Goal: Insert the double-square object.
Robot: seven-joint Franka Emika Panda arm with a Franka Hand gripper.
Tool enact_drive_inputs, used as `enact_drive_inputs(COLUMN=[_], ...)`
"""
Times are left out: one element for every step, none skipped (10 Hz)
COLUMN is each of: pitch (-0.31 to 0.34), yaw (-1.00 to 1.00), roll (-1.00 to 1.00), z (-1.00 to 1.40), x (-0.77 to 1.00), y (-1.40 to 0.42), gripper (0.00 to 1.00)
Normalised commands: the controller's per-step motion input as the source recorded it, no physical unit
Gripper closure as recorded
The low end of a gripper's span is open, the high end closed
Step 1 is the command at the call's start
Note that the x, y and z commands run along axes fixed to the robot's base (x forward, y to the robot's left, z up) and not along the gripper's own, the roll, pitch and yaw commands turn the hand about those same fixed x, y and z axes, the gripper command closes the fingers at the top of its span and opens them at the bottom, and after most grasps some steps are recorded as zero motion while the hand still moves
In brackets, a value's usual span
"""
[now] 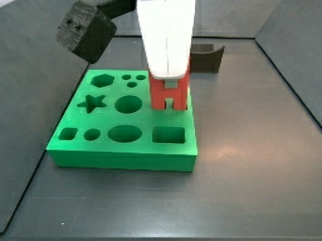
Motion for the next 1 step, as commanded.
enact_drive_inputs(pitch=[0.0], yaw=[0.0], roll=[0.0], z=[0.0], x=[0.0], y=[0.0], gripper=[1.0])
